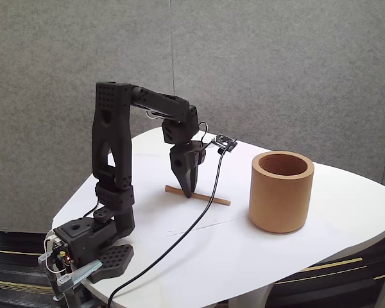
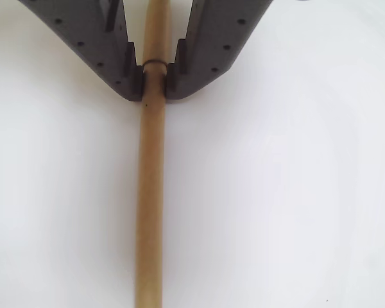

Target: Grab the pen and put it in the pen holder.

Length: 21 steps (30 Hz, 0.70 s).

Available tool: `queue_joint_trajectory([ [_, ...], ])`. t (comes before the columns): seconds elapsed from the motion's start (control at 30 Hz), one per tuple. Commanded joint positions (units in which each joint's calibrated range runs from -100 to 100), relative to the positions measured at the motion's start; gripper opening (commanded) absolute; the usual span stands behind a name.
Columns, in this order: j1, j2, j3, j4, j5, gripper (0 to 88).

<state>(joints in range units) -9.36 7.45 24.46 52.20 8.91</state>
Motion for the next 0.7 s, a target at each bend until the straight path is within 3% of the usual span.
queue_joint_trajectory([
  [0.0,-0.2,-0.7,-3.8,0.3,-0.2,0.4],
  [0.67,-0.2,-1.1,-36.5,0.4,0.2,0.4],
])
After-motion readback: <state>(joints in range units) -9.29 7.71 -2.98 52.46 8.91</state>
